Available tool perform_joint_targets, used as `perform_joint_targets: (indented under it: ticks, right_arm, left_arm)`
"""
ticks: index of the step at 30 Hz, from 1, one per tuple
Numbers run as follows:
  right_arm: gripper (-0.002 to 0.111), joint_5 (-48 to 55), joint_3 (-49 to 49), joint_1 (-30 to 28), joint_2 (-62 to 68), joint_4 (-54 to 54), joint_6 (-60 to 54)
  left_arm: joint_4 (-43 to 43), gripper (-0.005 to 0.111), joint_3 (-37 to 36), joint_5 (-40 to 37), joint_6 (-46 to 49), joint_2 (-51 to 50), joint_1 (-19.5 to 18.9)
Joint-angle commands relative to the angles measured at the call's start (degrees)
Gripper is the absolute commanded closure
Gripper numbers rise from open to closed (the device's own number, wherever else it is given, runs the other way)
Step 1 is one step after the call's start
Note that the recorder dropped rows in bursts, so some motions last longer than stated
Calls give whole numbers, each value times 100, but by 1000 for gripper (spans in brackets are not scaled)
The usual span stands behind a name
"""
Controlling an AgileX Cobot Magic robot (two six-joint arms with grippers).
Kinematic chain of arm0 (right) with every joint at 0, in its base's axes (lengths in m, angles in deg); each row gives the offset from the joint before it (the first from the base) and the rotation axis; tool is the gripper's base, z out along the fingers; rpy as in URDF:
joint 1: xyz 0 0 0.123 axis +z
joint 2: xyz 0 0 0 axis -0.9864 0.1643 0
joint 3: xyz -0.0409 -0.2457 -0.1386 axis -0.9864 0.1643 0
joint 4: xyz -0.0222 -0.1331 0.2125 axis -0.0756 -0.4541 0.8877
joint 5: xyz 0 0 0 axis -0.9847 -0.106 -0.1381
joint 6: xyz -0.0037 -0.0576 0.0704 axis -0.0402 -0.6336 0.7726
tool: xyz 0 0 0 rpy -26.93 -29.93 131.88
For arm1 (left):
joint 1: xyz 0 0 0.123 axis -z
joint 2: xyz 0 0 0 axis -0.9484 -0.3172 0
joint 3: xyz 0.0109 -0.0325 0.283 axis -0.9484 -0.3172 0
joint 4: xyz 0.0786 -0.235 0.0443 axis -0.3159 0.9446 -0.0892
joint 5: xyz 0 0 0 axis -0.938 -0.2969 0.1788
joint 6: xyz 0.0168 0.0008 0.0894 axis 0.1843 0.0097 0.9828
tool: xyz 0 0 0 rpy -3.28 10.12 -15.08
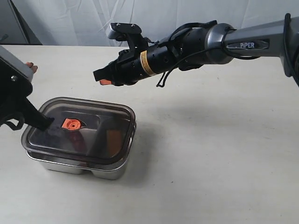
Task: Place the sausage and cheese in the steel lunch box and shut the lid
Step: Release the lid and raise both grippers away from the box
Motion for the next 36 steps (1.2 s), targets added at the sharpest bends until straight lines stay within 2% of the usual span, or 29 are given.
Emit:
perform_joint_targets:
  ticks: [1,7,10,19,23,27,32,36]
  right_arm:
    - [109,69,-10,-21,-6,8,-18]
    - [109,-14,-10,-21,-6,8,108]
    - [109,-14,-10,-21,-6,8,173]
    - [109,-150,-10,-21,-6,8,236]
    - [109,102,-10,-62,-6,8,497]
    - [109,200,-10,-290,-6,8,760]
    - [109,80,22,-612,-6,8,855]
    - [109,-131,52,-808,-6,8,855]
  left_arm:
    - [686,107,312,-1,-462,17,-28]
    - [1518,107,828,-1199,-478,17,-626]
    - [2057,107,1022,-1457,-467,-8,-957]
    - [2986,107,1820,-3149,-343,-922,-1782]
    - [3227,107,2100,-3504,-343,-1501,-2074]
    - [3239,107,2339,-3506,-365,-1994,-2390]
    - [3391,107,2685,-3828,-365,-2554,-2756]
    - [3391,107,2930,-4205,-436,-2988,-2905]
